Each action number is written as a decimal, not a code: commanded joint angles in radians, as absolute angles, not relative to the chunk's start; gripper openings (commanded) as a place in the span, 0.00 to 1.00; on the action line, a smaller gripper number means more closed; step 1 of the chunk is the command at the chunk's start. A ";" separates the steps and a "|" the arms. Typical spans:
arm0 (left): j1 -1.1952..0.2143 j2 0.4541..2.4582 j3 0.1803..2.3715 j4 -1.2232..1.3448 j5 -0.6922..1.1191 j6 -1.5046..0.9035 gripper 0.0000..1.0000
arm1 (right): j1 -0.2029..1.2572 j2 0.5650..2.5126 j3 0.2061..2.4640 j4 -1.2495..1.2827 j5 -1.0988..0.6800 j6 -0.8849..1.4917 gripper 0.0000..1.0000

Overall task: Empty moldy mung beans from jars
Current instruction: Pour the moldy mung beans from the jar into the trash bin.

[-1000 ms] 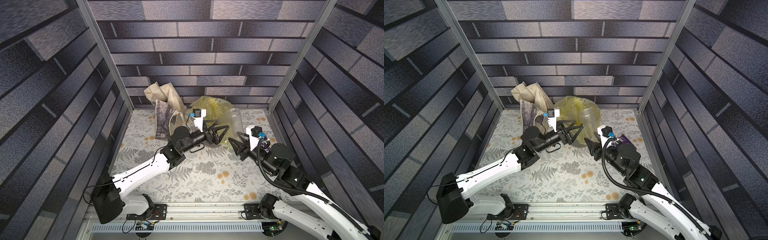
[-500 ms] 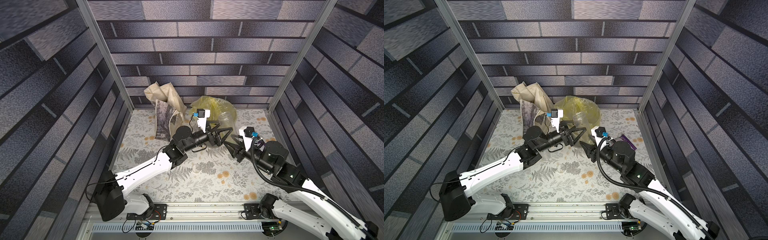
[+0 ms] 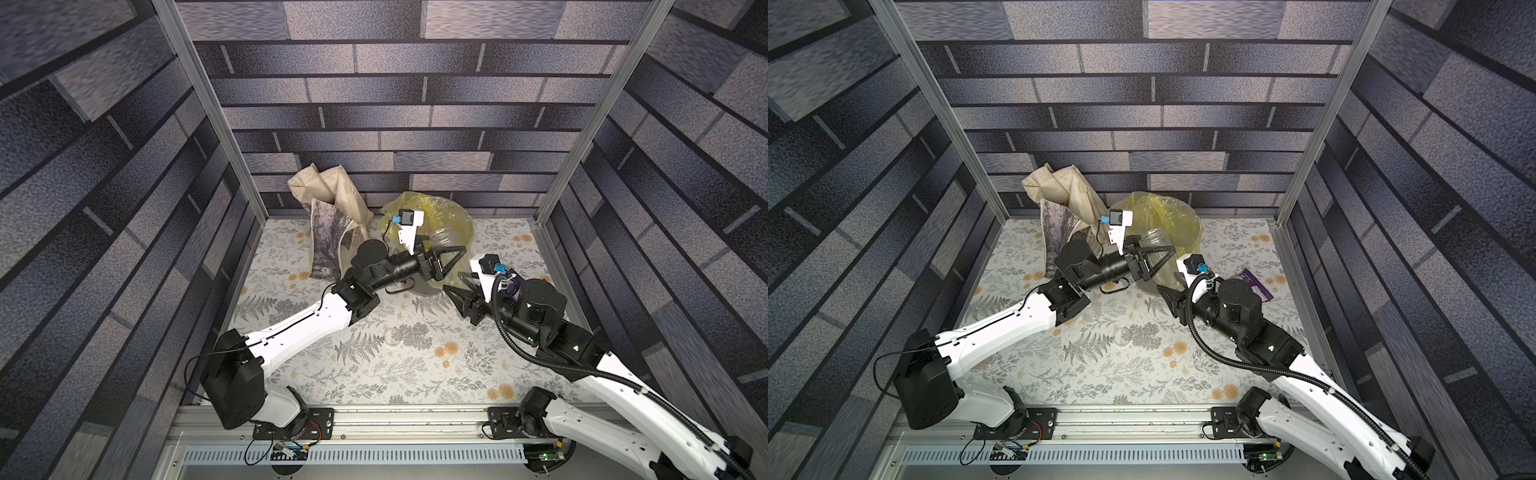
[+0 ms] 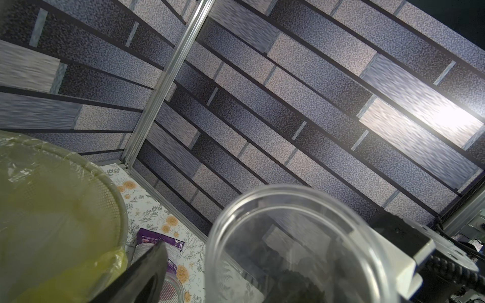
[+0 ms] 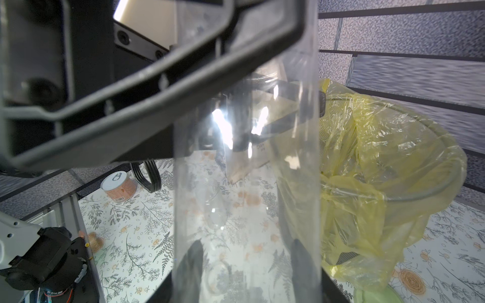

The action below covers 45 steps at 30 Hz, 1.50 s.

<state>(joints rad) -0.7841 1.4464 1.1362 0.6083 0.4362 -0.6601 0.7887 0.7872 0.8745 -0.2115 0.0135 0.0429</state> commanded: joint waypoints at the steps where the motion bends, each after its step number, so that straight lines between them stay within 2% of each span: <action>1: -0.769 1.463 1.171 0.581 0.444 -0.671 0.81 | 0.791 0.794 0.919 -0.175 -0.006 0.016 0.32; 2: -0.769 1.465 1.175 0.574 0.444 -0.670 0.74 | 0.791 0.797 0.924 -0.176 -0.006 0.017 0.32; 5: -0.767 1.476 1.199 0.529 0.459 -0.664 0.65 | 0.790 0.790 0.924 -0.172 0.014 0.023 0.33; 11: -0.740 1.485 1.201 0.529 0.469 -0.716 0.54 | 0.790 0.775 0.911 -0.165 0.047 0.024 0.34; 15: -0.724 1.485 1.216 0.506 0.476 -0.727 0.49 | 0.790 0.771 0.907 -0.152 0.047 0.024 0.35; 25: -0.703 1.472 1.216 0.495 0.462 -0.776 0.47 | 0.790 0.779 0.904 -0.117 0.045 0.019 0.37; 27: -0.694 1.473 1.220 0.491 0.463 -0.794 0.45 | 0.790 0.775 0.895 -0.101 0.047 0.019 0.42; 31: -0.673 1.468 1.250 0.483 0.460 -0.829 0.43 | 0.790 0.761 0.871 -0.064 0.070 0.023 0.59; 38: -0.658 1.444 1.325 0.447 0.474 -0.829 0.41 | 0.790 0.715 0.832 -0.018 0.076 0.003 0.80; 45: -0.610 1.419 1.335 0.482 0.467 -0.894 0.42 | 0.790 0.653 0.772 0.100 0.097 -0.013 0.86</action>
